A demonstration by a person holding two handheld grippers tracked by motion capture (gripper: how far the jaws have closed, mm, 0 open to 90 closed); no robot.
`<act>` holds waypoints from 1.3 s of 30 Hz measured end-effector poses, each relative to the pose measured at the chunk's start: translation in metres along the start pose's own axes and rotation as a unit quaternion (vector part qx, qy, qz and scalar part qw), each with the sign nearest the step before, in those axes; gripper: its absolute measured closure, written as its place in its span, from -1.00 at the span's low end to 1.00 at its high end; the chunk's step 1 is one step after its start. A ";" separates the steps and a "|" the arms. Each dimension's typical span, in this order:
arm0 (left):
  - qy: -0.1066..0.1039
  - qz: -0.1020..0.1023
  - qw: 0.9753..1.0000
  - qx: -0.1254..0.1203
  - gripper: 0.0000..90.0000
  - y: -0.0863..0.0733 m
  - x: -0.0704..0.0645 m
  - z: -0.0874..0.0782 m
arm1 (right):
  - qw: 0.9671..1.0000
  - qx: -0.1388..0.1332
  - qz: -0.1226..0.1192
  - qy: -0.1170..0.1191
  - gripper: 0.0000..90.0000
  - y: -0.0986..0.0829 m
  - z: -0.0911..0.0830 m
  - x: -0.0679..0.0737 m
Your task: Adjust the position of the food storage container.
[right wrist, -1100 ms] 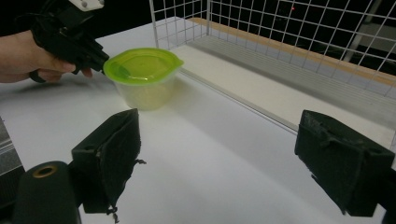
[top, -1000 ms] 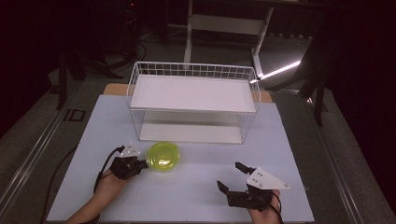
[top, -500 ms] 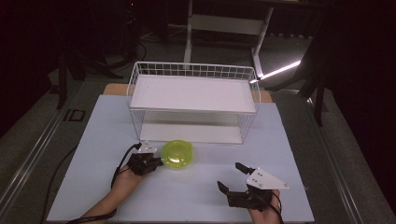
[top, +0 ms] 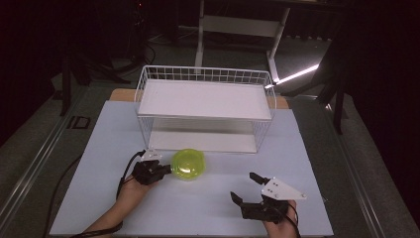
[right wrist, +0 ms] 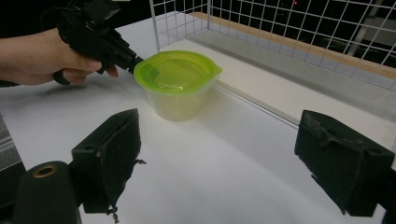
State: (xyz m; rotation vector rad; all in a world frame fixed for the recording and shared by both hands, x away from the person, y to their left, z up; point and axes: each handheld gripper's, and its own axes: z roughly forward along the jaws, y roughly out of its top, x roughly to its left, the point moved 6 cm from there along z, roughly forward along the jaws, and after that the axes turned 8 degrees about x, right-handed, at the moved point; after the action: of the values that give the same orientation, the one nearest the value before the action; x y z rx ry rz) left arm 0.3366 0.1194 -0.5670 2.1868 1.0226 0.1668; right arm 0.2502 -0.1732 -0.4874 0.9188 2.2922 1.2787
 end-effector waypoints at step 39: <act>-0.029 0.013 0.999 0.010 1.00 0.024 -0.026 0.031 | 1.000 0.005 0.001 0.006 -0.68 -0.004 -0.002 -0.002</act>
State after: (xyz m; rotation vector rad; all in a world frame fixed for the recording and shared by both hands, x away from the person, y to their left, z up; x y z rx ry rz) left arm 0.3459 0.0732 -0.5696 2.2118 0.9672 0.1038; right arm 0.2496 -0.1773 -0.4896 0.9203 2.3080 1.2790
